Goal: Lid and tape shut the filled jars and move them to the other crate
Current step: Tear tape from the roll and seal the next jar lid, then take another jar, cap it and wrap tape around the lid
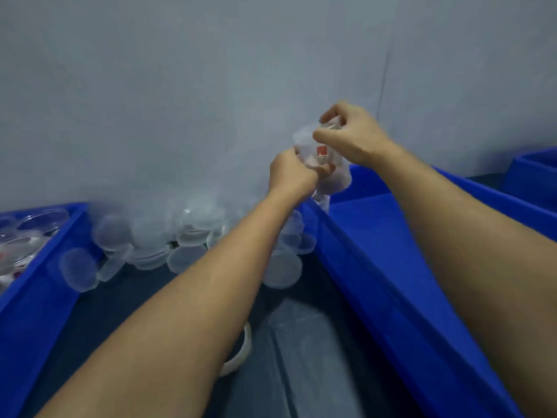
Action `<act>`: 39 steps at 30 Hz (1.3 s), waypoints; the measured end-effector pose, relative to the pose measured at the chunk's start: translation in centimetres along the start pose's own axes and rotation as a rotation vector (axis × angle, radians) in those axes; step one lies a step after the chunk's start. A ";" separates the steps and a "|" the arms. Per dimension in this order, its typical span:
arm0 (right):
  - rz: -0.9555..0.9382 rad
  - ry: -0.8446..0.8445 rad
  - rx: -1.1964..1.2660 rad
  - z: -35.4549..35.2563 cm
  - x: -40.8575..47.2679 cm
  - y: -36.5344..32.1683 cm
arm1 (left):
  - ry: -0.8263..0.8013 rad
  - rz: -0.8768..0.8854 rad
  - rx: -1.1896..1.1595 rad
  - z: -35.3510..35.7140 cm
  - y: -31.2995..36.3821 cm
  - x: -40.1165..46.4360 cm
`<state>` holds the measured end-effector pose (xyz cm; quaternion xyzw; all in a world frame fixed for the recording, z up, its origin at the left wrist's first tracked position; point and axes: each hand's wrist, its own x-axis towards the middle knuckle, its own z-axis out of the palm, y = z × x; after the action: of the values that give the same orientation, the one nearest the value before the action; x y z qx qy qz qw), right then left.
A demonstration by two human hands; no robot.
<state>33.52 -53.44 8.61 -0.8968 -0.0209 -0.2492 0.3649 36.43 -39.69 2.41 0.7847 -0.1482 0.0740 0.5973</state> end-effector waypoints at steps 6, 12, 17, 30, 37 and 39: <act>0.149 -0.044 -0.021 1.9 -0.1 5.2 | -0.078 0.008 0.241 3.0 -3.4 1.5; 0.271 -0.111 0.094 4.4 -2.3 9.0 | -0.142 -0.032 0.526 4.1 -5.8 1.5; 0.315 -0.149 0.160 5.9 -4.0 10.1 | -0.188 -0.151 0.498 4.5 -5.3 1.1; -0.008 0.066 -0.189 10.2 -4.5 2.1 | 0.057 -0.072 0.228 -3.0 -5.8 -6.1; -0.190 -0.365 -0.133 19.6 -14.7 -5.3 | 0.215 -0.299 0.388 -14.4 -11.4 -16.9; -0.217 -0.413 -0.138 22.1 -18.6 -5.5 | 0.237 -0.370 0.595 -16.8 -13.3 -20.7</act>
<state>25.63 -31.98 -9.88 -0.9440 -0.1741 -0.0991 0.2621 22.16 -17.38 -11.16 0.9235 0.0946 0.0949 0.3595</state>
